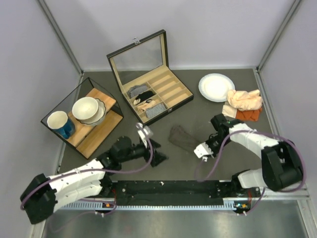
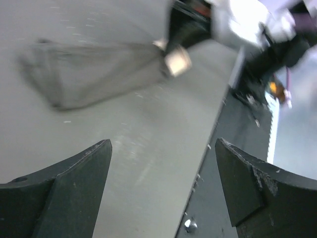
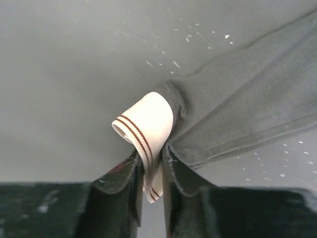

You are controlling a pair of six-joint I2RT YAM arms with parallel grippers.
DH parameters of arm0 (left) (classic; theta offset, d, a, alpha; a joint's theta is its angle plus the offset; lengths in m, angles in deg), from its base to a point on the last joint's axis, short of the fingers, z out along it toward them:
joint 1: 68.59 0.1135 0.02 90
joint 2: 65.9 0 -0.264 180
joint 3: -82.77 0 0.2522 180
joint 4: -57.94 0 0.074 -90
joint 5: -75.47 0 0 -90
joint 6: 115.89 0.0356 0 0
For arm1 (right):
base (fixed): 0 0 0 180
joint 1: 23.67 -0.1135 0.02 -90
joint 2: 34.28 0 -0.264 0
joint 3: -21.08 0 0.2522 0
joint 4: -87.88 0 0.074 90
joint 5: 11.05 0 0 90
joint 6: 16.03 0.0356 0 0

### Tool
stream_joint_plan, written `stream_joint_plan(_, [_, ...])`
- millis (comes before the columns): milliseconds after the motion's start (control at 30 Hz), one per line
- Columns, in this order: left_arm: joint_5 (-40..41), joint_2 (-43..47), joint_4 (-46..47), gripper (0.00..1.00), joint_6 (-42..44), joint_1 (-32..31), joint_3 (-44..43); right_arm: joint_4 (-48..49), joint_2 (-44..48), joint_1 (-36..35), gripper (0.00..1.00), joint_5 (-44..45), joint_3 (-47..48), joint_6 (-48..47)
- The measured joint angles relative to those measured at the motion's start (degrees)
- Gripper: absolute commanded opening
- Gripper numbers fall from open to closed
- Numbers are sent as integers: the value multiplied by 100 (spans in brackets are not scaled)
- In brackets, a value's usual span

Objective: Roll the underwear
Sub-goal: Roll the underwear to the center of the board.

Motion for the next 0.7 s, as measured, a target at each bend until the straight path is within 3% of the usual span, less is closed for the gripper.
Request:
stream_joint_plan(133, [199,52,404,86,728,-1532,251,-743,-804,-57,11,-79,824,636])
stream_joint_plan(300, [697,-350,1056,86,1655,-2605,280,-1954,-1869,-249,17,-245,1825,1462])
stream_joint_plan(500, [1342,-1904,1272,86,2505,-3163,-87,-2518,-3110,-831,14,-343,2916,2638])
stream_joint_plan(700, [1978,-3021,1661,86,3016,-3289,-686,-2894,-3936,-1121,13,-304,3488,3554])
